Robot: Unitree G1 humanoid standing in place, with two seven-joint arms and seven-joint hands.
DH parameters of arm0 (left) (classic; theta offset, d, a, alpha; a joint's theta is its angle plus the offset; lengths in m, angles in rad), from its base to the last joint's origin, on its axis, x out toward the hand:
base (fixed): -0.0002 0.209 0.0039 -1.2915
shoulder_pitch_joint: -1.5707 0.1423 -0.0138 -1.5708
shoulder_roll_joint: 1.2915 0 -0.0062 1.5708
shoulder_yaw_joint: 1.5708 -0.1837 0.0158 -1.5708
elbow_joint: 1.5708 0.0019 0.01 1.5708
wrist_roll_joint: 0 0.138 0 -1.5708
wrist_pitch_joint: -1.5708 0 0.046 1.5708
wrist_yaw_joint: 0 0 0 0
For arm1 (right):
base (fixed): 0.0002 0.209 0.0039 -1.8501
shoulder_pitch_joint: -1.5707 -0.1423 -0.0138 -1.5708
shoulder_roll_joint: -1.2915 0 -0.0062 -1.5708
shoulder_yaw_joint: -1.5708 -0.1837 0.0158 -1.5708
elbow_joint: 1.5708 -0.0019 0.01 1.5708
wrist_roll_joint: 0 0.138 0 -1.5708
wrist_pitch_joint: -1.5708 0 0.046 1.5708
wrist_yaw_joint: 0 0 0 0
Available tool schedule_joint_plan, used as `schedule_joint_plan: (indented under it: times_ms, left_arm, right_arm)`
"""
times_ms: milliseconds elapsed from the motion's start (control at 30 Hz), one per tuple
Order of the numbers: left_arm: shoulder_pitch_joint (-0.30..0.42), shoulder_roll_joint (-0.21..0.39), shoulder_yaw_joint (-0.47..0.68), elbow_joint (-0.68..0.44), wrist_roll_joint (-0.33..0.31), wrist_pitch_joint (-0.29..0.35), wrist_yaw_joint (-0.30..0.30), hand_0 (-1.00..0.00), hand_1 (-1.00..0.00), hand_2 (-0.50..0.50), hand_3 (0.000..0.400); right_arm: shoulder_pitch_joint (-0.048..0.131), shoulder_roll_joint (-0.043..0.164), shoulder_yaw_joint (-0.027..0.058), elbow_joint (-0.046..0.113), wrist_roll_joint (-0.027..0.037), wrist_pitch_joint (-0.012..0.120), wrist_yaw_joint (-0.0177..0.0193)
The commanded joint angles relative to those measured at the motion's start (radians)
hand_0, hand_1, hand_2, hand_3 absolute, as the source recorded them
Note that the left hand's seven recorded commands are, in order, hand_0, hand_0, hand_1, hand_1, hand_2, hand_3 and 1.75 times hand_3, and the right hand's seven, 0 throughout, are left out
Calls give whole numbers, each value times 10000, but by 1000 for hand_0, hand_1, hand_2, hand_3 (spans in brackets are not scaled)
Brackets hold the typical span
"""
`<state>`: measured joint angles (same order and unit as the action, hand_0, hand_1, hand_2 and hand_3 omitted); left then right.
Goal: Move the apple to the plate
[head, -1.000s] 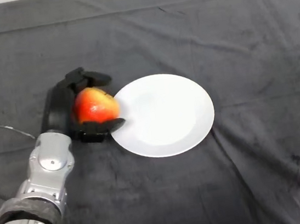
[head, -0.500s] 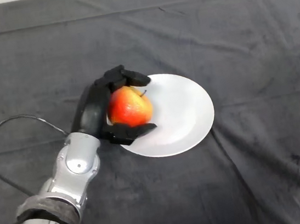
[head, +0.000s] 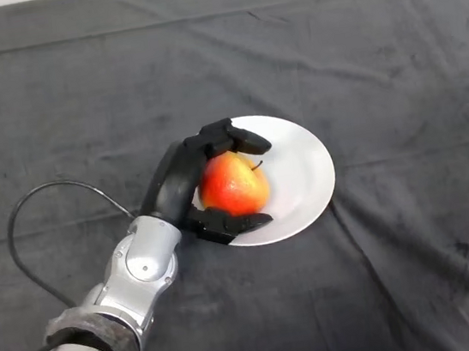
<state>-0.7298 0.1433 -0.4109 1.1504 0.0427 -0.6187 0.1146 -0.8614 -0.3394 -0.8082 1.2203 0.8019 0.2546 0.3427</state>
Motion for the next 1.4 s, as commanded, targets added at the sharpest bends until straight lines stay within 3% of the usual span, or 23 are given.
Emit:
schedule_joint_plan:
  times_ms: [33, 300, 733, 1100, 1400]
  left_arm:
    - [-591, 101, -250, 418, -152, 31, -127, 0, 0, 0, 0]
    - [-814, 358, -107, 431, -484, 137, -94, 0, 0, 0, 0]
    - [-1081, 1325, 1119, 317, -1068, -37, 270, 0, 0, 0, 0]
    - [-1022, 2753, 2743, 260, -1814, -220, 669, 0, 0, 0, 0]
    - [-667, 3794, 4121, 531, -2379, -348, 1470, 0, 0, 0, 0]
  right_arm:
    - [-177, -239, -104, -63, 115, -20, -15]
    - [-180, -241, -106, -56, 115, -21, -12]
    - [-182, -244, -107, -48, 114, -23, -8]
    - [-184, -246, -108, -43, 114, -25, -6]
    - [-187, -249, -110, -36, 113, -26, -3]
